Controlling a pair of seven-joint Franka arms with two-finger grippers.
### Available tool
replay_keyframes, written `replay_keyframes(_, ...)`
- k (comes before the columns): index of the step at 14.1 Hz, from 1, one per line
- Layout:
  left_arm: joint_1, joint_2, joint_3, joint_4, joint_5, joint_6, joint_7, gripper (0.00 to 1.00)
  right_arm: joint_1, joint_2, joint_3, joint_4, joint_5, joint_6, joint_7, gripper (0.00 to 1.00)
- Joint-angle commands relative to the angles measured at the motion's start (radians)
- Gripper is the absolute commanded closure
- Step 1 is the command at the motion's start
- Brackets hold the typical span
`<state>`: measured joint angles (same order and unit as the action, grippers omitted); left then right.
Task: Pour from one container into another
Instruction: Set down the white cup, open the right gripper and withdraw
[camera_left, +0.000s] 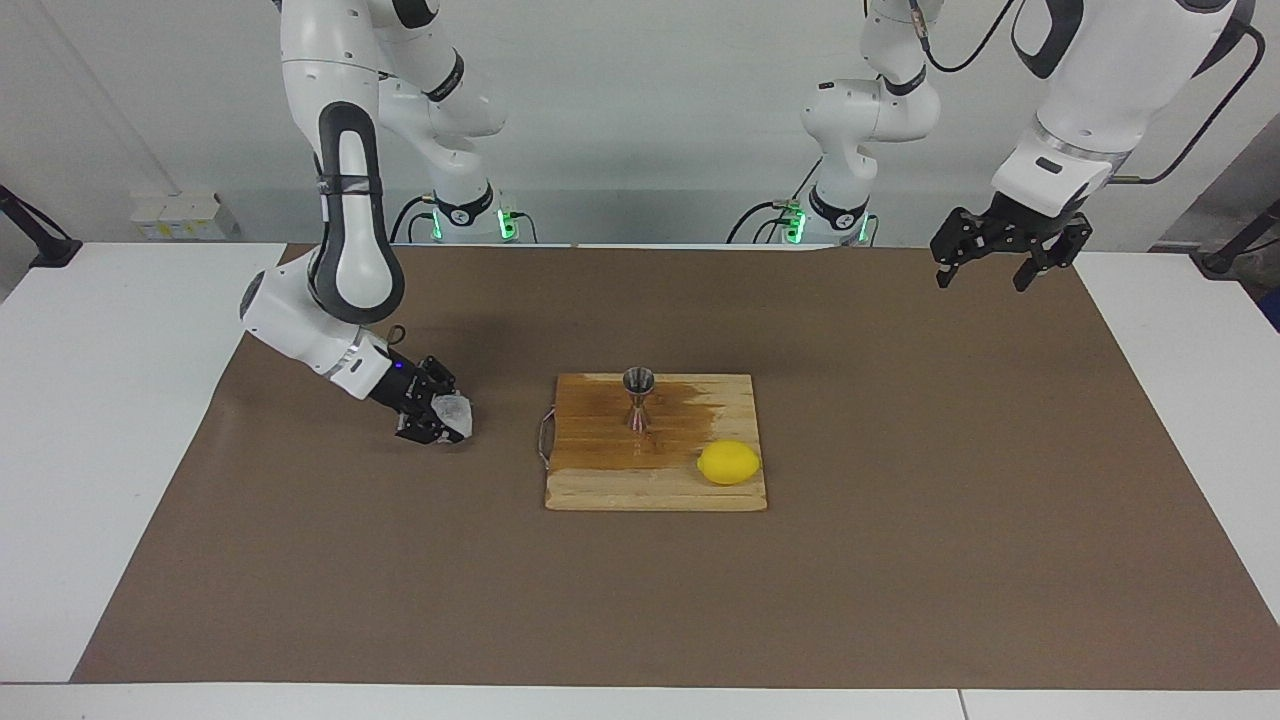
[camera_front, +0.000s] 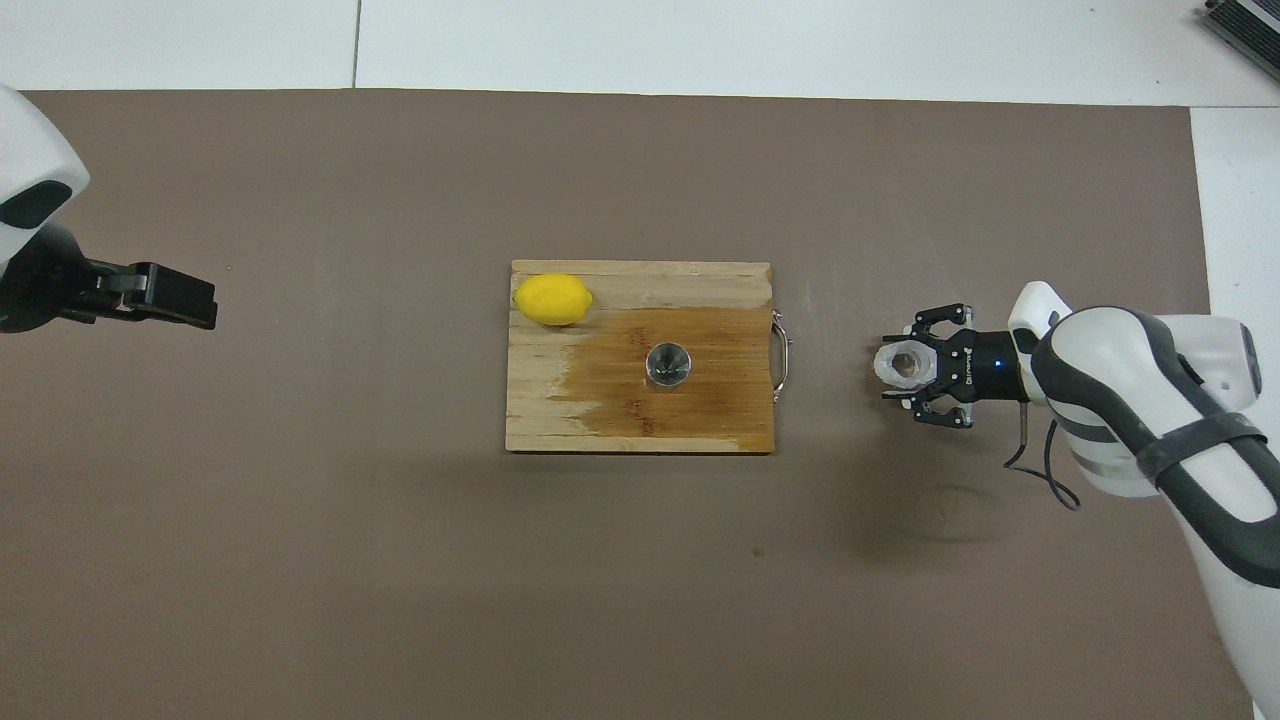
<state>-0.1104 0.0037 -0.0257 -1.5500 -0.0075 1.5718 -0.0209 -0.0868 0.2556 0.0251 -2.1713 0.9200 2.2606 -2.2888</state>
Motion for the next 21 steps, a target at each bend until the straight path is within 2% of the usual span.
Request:
replay_keyframes(1,0.009,-0.027,-0.007,-0.028,0.012,-0.006,0.004,0.0,0.002,-0.044,0.01,0.01,0.013,-0.002,0.037,0.0)
replay_keyframes(5,0.009,-0.027,-0.007,-0.028,0.012,-0.006,0.004,0.0,0.032,-0.14,0.01,0.011,-0.129,-0.022,0.26,0.0)
replay_keyframes(10,0.009,-0.027,-0.007,-0.028,0.012,-0.006,0.004,0.0,0.093,-0.185,0.013,0.056,-0.517,-0.073,0.852,0.0)
replay_keyframes(14,0.009,-0.027,-0.007,-0.028,0.011,-0.006,0.004,0.0,0.108,-0.185,0.013,0.056,-0.674,-0.075,1.249,0.0)
replay_keyframes(17,0.009,-0.027,-0.007,-0.028,0.012,-0.006,0.004,0.0,0.104,-0.185,0.012,0.086,-0.746,-0.179,1.582,0.0)
replay_keyframes(21,0.009,-0.027,-0.007,-0.028,0.011,-0.006,0.004,0.0,0.093,-0.161,0.012,0.217,-0.848,-0.362,1.906,0.0)
